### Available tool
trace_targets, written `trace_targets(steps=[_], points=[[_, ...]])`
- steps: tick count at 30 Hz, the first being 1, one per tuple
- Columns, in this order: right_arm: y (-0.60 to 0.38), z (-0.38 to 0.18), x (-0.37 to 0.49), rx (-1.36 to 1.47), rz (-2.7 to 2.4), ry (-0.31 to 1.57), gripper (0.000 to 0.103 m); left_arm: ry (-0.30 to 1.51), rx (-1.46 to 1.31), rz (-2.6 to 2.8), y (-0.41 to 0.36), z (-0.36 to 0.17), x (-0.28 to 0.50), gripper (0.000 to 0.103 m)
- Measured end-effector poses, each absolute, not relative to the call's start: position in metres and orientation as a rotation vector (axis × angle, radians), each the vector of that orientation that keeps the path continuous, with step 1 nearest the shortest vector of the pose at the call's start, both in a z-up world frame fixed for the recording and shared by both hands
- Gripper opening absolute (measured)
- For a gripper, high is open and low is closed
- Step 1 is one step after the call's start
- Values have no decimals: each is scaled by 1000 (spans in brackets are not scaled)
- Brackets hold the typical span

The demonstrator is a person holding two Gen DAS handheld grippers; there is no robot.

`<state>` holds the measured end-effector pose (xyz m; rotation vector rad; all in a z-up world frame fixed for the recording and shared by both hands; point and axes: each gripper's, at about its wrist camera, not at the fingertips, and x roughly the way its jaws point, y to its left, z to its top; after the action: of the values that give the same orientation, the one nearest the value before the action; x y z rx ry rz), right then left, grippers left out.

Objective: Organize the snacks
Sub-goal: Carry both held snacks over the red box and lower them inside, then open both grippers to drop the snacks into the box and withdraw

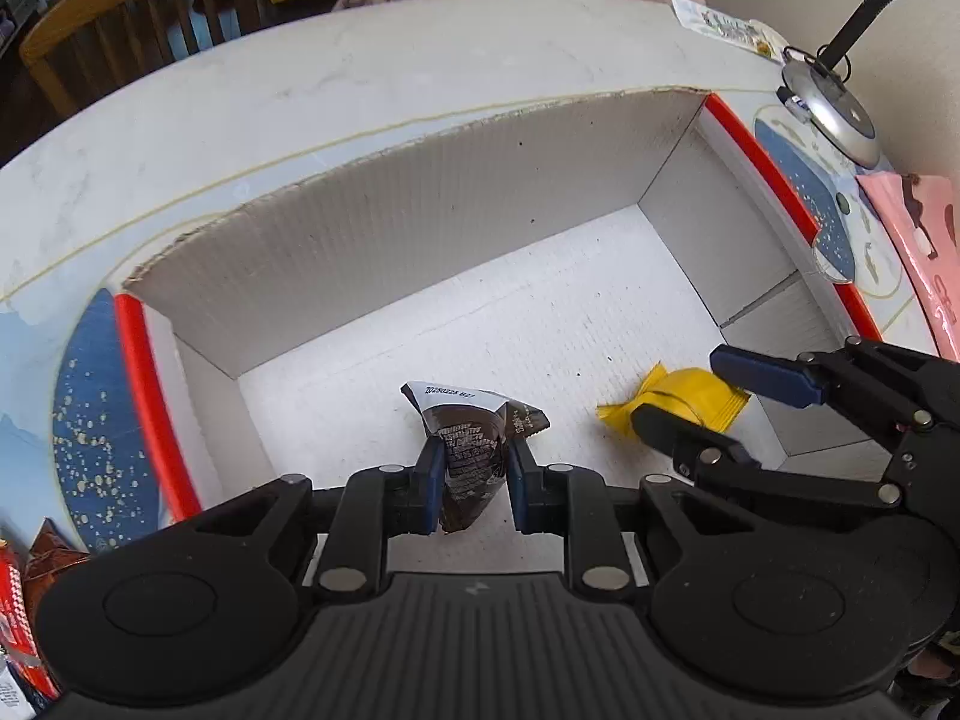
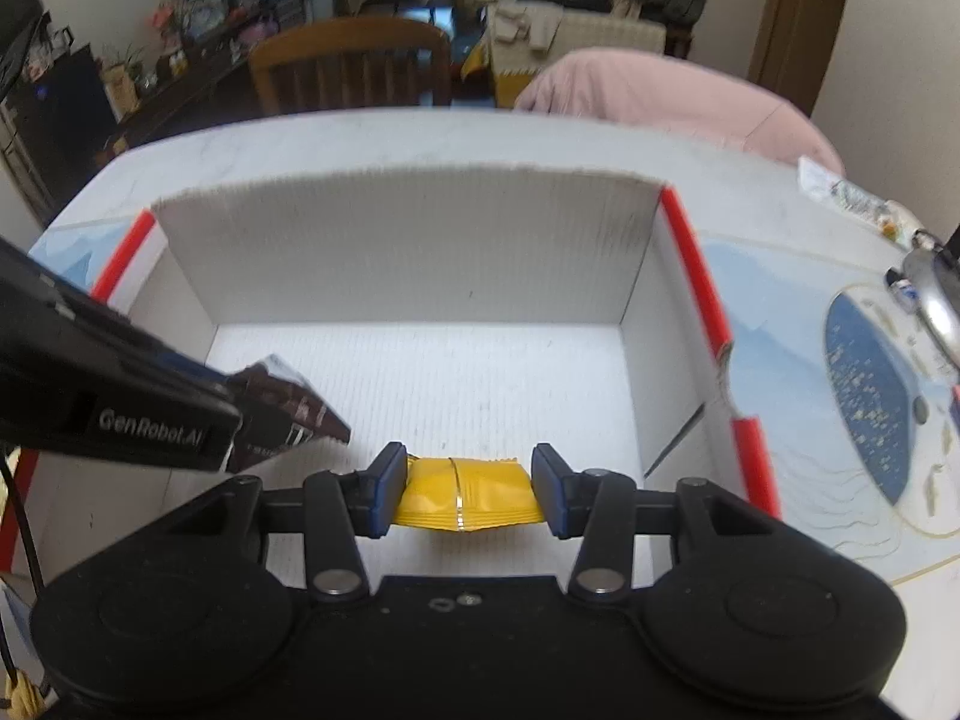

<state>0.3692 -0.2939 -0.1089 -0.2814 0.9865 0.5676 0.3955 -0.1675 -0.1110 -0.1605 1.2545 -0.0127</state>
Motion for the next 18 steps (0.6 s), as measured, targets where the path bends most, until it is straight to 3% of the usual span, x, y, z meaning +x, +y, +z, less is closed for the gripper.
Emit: trace_targets(steps=[10, 13, 15, 18], points=[[-298, -117, 380, -282, 572, 1058, 47, 1344, -166, 13, -167, -120, 410, 21], [-299, -115, 379, -281, 580, 1052, 55, 1346, -173, 7, -165, -119, 408, 21], [-301, -110, 376, -273, 588, 1035, 69, 1341, -184, 1, -164, -117, 405, 22], [-303, -103, 374, -261, 602, 1018, 73, 1335, -188, 7, -164, -114, 399, 27]])
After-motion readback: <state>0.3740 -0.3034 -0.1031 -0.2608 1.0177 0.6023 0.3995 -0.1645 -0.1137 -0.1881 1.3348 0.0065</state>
